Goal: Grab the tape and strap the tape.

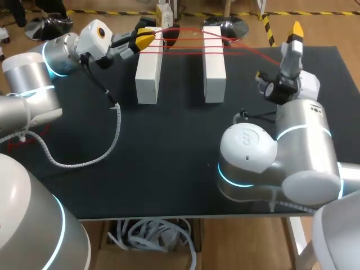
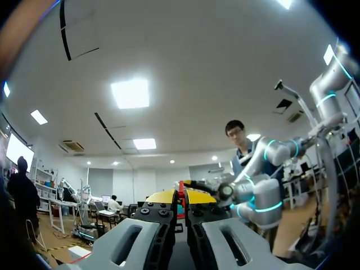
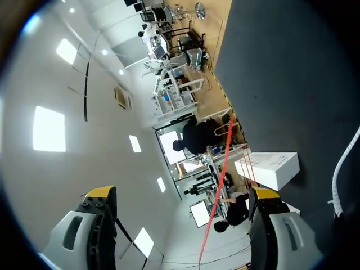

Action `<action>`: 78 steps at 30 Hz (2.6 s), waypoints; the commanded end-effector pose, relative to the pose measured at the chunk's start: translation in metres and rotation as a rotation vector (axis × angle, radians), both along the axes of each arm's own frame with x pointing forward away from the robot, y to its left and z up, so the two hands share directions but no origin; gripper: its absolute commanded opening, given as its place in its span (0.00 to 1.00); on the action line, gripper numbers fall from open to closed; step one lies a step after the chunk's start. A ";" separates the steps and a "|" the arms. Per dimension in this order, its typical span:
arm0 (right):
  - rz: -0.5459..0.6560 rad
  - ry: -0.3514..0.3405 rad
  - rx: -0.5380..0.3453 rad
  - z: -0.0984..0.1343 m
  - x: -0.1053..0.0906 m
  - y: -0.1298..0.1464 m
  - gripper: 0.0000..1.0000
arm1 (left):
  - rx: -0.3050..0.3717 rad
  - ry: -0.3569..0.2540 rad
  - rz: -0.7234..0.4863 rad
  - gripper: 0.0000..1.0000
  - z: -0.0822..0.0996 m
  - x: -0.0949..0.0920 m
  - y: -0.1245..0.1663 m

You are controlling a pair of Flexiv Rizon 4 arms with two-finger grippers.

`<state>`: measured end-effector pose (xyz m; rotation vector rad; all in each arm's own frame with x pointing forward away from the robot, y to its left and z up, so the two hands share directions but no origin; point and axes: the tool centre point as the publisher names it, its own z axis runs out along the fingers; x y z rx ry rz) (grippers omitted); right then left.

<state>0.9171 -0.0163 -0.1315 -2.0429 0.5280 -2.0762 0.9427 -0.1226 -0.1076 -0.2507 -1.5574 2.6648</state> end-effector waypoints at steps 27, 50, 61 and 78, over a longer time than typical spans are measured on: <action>0.052 0.019 0.011 0.010 -0.001 0.015 0.66 | -0.001 0.000 -0.002 0.00 -0.001 0.001 0.000; 0.023 0.042 0.033 0.010 -0.006 0.013 0.53 | -0.001 0.000 -0.002 0.00 -0.001 0.001 0.000; 0.031 0.050 0.041 0.011 -0.011 0.015 0.57 | -0.001 0.000 -0.002 0.00 -0.001 0.001 0.000; 0.017 0.047 0.031 0.010 -0.012 0.012 0.43 | -0.001 0.000 -0.002 0.00 -0.001 0.001 0.000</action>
